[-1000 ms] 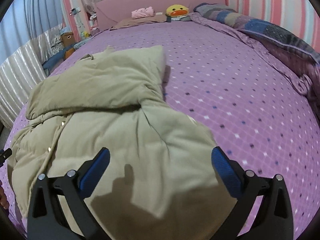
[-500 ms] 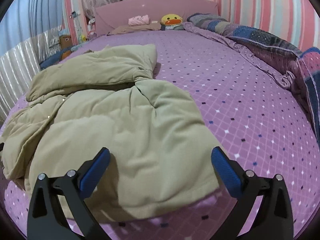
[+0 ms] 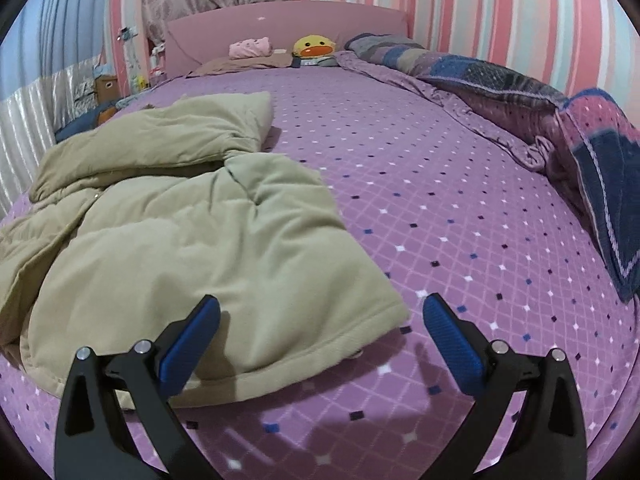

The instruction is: Fold large clothes

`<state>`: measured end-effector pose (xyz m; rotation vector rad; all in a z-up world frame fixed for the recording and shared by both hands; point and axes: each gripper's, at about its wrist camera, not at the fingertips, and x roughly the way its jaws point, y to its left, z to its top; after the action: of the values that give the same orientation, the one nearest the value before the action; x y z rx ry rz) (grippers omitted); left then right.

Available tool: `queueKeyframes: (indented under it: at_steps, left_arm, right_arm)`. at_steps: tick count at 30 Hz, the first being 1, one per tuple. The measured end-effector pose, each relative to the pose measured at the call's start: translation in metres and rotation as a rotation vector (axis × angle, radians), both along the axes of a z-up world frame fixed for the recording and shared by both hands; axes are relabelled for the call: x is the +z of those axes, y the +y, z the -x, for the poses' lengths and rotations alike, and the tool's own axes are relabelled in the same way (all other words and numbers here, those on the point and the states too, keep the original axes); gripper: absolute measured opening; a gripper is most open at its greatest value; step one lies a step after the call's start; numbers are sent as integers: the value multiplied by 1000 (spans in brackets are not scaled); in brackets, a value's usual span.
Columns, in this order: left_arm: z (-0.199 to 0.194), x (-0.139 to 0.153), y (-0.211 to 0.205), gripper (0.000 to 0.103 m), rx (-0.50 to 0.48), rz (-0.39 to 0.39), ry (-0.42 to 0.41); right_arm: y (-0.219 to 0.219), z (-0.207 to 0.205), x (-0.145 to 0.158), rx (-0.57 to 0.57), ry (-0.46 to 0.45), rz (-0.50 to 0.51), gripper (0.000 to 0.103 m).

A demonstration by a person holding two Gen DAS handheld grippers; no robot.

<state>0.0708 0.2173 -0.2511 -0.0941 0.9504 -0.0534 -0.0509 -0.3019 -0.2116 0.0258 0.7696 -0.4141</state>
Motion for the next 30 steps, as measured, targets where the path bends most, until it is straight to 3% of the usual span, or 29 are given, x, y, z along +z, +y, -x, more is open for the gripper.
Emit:
queueKeyframes:
  at_steps: [10,18,20,21,22,23,25,30]
  left_arm:
    - [3,-5,-5,88,25,-21,-14]
    - [-7,-11,-1,99,38,8,13]
    - [-6,-12,0,99,37,7,17]
    - [-6,-12,0,99,36,7,20]
    - [-6,-12,-1,99,35,8,22]
    - [-6,-11,-1,96,32,14,23]
    - [-5,-9,-2,90,18,24,25]
    - [-5,-6,-8,73,0,33,38]
  right_arm:
    - [-27,11,-17,-19,14,-107,101]
    - [-44,-28,-21,105,73,-161,101]
    - [-46,-35,-26,133,90,-205,91]
    - [-46,-37,-28,152,97,-240,79]
    - [-45,-39,-31,158,106,-262,77]
    - [-43,-39,-32,158,105,-256,75]
    - [-40,-38,-35,170,108,-275,60]
    - [-32,-33,-34,187,104,-321,38]
